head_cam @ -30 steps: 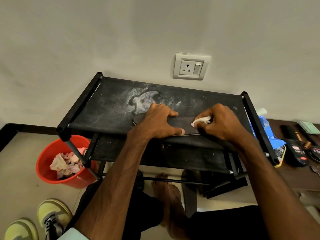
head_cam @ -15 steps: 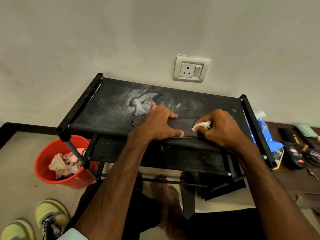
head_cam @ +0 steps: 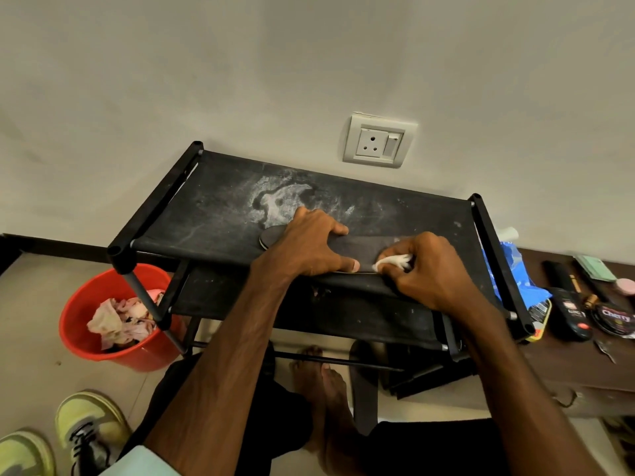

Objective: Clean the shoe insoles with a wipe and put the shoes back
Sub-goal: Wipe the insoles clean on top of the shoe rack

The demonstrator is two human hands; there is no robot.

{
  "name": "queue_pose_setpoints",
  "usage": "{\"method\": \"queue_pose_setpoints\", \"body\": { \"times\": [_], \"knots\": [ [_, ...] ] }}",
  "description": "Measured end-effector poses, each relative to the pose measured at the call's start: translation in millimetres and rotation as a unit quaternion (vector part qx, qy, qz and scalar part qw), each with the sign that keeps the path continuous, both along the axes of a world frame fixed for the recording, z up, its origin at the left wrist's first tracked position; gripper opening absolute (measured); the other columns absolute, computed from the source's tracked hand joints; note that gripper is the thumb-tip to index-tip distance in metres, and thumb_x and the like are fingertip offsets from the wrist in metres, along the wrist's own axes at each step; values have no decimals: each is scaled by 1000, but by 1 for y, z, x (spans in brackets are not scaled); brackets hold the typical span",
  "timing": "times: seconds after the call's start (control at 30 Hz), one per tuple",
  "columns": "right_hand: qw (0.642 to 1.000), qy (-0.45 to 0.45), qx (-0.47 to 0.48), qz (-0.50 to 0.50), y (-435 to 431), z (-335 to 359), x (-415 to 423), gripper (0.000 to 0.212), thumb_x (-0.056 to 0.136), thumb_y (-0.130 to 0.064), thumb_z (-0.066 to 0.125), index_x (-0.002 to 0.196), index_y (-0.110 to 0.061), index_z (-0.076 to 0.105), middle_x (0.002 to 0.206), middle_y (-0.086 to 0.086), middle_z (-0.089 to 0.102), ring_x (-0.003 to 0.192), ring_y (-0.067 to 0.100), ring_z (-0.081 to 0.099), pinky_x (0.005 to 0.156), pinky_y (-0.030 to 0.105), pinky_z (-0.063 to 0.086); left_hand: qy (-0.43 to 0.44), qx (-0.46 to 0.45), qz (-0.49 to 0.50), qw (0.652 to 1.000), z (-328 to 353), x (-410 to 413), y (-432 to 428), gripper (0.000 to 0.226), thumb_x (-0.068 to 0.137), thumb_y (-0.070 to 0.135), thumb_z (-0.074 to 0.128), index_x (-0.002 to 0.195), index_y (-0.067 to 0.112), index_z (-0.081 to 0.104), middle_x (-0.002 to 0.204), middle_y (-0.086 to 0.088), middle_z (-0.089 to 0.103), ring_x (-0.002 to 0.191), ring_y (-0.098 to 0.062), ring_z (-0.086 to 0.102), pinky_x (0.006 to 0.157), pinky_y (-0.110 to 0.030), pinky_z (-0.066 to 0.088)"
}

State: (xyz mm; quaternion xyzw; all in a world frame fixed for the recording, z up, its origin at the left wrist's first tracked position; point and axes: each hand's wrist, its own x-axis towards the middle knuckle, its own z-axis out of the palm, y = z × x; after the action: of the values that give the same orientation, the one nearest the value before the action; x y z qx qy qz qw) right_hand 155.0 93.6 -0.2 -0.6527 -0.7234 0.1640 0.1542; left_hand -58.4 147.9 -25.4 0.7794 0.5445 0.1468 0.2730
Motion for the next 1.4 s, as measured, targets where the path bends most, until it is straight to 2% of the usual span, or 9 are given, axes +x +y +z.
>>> {"method": "queue_pose_setpoints", "body": {
  "times": [0.17,0.37,0.57,0.73,0.83,0.93,1.03,1.23,1.4],
  "knots": [
    [1000,21,-17,-13,0,0,0,10,84,-31,78,91,-37,82,80,-13,77,76,9,71,77,42,61,-8,3,-4,1000,1,1,-2,79,73,58,80,142,26,56,142,2,52,135,-22,32,110,-37,31],
    [997,-58,24,-49,-6,1,-1,14,82,-30,77,94,-37,81,78,-7,74,77,21,71,74,39,60,-6,2,1,1000,1,4,-3,80,72,57,81,142,25,56,139,1,54,135,-23,31,110,-38,32],
    [998,-49,6,-46,-4,2,-4,15,83,-33,77,97,-39,81,80,-9,75,76,17,70,74,39,60,-10,-4,-1,1000,1,3,-3,80,73,57,81,142,27,56,140,1,52,135,-22,31,111,-41,34],
    [989,-97,37,-105,2,8,21,21,85,-28,77,105,-31,80,90,5,77,80,28,70,77,47,60,-14,-8,-8,1000,2,1,-4,79,75,57,80,144,27,54,141,0,51,136,-24,29,112,-42,33],
    [993,-27,50,-100,-1,6,23,14,85,-32,80,98,-30,81,89,0,78,80,21,71,77,46,60,-24,-5,-20,1000,2,-4,-4,77,77,58,78,144,28,54,142,2,49,134,-21,29,110,-37,30],
    [990,55,88,-97,-3,5,22,11,85,-32,81,95,-27,82,88,-5,77,77,12,71,76,45,62,-39,12,-41,998,4,-6,-6,74,79,55,78,143,27,54,137,5,50,124,-12,31,99,-27,23],
    [984,101,118,-92,-1,6,20,9,86,-28,80,95,-26,82,89,-6,77,79,10,71,78,44,62,-70,24,-39,997,6,-3,-8,77,77,54,80,143,28,52,138,6,50,129,-16,33,97,-27,27],
    [989,104,89,-57,1,4,19,8,87,-32,79,94,-27,81,92,-10,75,81,2,67,74,24,57,14,81,-51,995,4,22,-11,82,73,64,77,142,29,51,142,4,50,131,-19,36,112,-41,34],
    [994,94,51,-22,0,1,19,8,88,-32,80,94,-27,83,92,-10,78,83,-1,68,71,9,50,16,59,-49,997,3,12,-7,81,71,66,77,140,28,56,138,6,53,133,-17,39,115,-38,30]
  ]
}}
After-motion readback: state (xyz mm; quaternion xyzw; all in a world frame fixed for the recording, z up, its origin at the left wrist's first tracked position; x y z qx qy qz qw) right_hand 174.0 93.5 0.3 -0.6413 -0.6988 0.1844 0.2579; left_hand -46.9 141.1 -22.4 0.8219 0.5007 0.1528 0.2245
